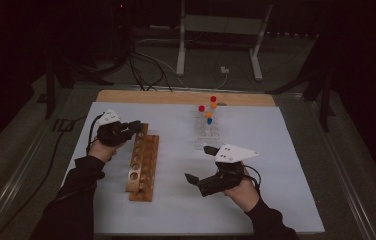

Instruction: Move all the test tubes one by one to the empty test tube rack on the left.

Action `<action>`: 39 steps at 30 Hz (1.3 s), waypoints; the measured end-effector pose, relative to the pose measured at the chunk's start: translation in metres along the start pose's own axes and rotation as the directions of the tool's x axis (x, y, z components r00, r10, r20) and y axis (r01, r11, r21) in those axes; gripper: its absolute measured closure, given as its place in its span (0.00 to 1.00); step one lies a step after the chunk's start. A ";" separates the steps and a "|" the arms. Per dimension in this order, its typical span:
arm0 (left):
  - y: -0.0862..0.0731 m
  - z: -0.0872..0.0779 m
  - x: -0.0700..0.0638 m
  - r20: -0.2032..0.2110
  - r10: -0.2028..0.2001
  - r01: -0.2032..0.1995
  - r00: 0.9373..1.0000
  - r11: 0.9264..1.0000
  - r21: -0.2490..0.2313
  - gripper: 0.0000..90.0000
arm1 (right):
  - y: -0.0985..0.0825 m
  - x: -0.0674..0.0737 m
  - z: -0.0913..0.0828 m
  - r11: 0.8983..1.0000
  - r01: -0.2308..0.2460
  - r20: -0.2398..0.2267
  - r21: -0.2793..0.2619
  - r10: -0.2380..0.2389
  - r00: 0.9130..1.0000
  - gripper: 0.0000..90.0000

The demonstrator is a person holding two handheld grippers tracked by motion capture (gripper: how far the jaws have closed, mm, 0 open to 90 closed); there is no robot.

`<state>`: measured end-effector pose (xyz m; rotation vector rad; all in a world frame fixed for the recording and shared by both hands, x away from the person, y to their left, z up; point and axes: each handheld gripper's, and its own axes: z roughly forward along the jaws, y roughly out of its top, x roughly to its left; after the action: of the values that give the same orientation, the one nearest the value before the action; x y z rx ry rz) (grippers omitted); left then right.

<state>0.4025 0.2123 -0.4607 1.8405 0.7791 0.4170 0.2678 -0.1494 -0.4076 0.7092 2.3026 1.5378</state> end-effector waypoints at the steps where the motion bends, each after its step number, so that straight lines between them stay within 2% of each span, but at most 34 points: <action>1: 0.001 -0.001 -0.001 0.005 -0.001 0.001 1.000 1.000 -0.006 0.82 | 0.001 -0.001 0.000 1.000 0.004 0.001 0.003 -0.004 1.000 0.00; 2: 0.002 -0.002 -0.001 0.002 0.001 -0.001 1.000 1.000 -0.003 0.75 | 0.001 -0.003 -0.001 1.000 0.005 0.000 0.005 -0.005 1.000 0.00; 4: 0.006 -0.009 -0.003 0.005 -0.002 0.002 1.000 1.000 -0.029 0.65 | 0.003 -0.005 -0.003 1.000 -0.006 -0.005 -0.008 0.006 1.000 0.00; 5: 0.009 -0.013 -0.005 -0.005 0.001 -0.001 1.000 0.999 -0.042 0.59 | 0.005 -0.006 -0.004 1.000 -0.011 0.005 -0.015 0.011 1.000 0.00; 7: 0.014 -0.021 -0.009 0.000 0.005 -0.005 1.000 0.998 -0.056 0.42 | 0.009 -0.009 -0.006 0.999 -0.021 0.036 -0.028 0.022 0.999 0.00; 8: 0.016 -0.025 -0.012 -0.002 0.006 -0.006 1.000 0.998 -0.061 0.38 | 0.011 -0.011 -0.008 0.999 -0.021 0.049 -0.042 0.023 0.999 0.00; 10: 0.019 -0.033 -0.017 0.022 0.007 -0.005 1.000 0.998 -0.061 0.28 | 0.013 -0.015 -0.010 0.998 -0.016 0.100 -0.063 0.022 0.995 0.00; 11: 0.020 -0.037 -0.020 0.026 0.009 -0.008 1.000 0.998 -0.059 0.23 | 0.014 -0.018 -0.011 0.998 -0.005 0.114 -0.058 0.012 0.993 0.00; 16: 0.018 -0.056 -0.034 0.080 -0.010 0.015 0.997 0.997 -0.071 0.08 | 0.016 -0.036 -0.012 0.999 -0.005 0.160 -0.054 0.014 0.987 0.00; 17: 0.016 -0.059 -0.037 0.084 -0.010 0.016 0.996 0.998 -0.068 0.07 | 0.015 -0.039 -0.011 0.999 -0.009 0.180 -0.046 0.017 0.984 0.00; 19: 0.012 -0.065 -0.043 0.096 -0.006 0.012 0.995 0.998 -0.057 0.03 | 0.013 -0.047 -0.009 0.999 -0.024 0.197 -0.046 0.032 0.980 0.07; 22: 0.006 -0.073 -0.051 0.112 -0.001 0.008 0.994 0.998 -0.062 0.03 | 0.007 -0.061 -0.003 0.998 -0.053 0.222 -0.027 0.058 0.973 0.07; 24: 0.001 -0.078 -0.056 0.122 0.005 0.003 0.993 0.998 -0.068 0.03 | 0.002 -0.070 0.002 0.998 -0.062 0.255 -0.013 0.064 0.965 0.14; 26: -0.003 -0.081 -0.061 0.123 0.008 -0.001 0.992 0.998 -0.062 0.03 | -0.004 -0.078 0.007 0.997 -0.082 0.264 0.000 0.079 0.961 0.17; 28: -0.008 -0.085 -0.065 0.132 0.010 -0.002 0.991 0.998 -0.062 0.03 | -0.008 -0.087 0.013 0.995 -0.098 0.287 0.019 0.089 0.954 0.18; 29: -0.011 -0.086 -0.068 0.124 0.015 -0.008 0.992 0.998 -0.060 0.03 | -0.010 -0.091 0.016 0.994 -0.108 0.294 0.031 0.094 0.951 0.20; 31: -0.015 -0.089 -0.070 0.134 0.011 -0.002 0.991 0.998 -0.064 0.03 | -0.014 -0.100 0.020 0.990 -0.135 0.302 0.041 0.117 0.946 0.26; 32: -0.017 -0.090 -0.071 0.123 0.012 -0.004 0.992 0.998 -0.064 0.03 | -0.015 -0.104 0.023 0.988 -0.149 0.308 0.048 0.127 0.943 0.28; 33: -0.018 -0.091 -0.071 0.124 0.012 -0.003 0.992 0.998 -0.070 0.03 | -0.016 -0.108 0.025 0.984 -0.170 0.315 0.050 0.146 0.938 0.29; 35: -0.022 -0.093 -0.071 0.124 0.002 0.007 0.992 0.997 -0.078 0.03 | -0.017 -0.115 0.029 0.978 -0.201 0.308 0.052 0.176 0.935 0.36; 36: -0.023 -0.094 -0.070 0.126 0.000 0.010 0.992 0.997 -0.081 0.03 | -0.018 -0.118 0.031 0.976 -0.213 0.317 0.054 0.185 0.930 0.36; 39: -0.026 -0.095 -0.069 0.118 -0.002 0.012 0.993 0.997 -0.082 0.03 | -0.018 -0.125 0.039 0.973 -0.221 0.336 0.072 0.185 0.923 0.41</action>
<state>0.2863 0.2374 -0.4418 1.7679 0.6776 0.3282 0.3874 -0.1925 -0.4436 1.1709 2.1248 1.2624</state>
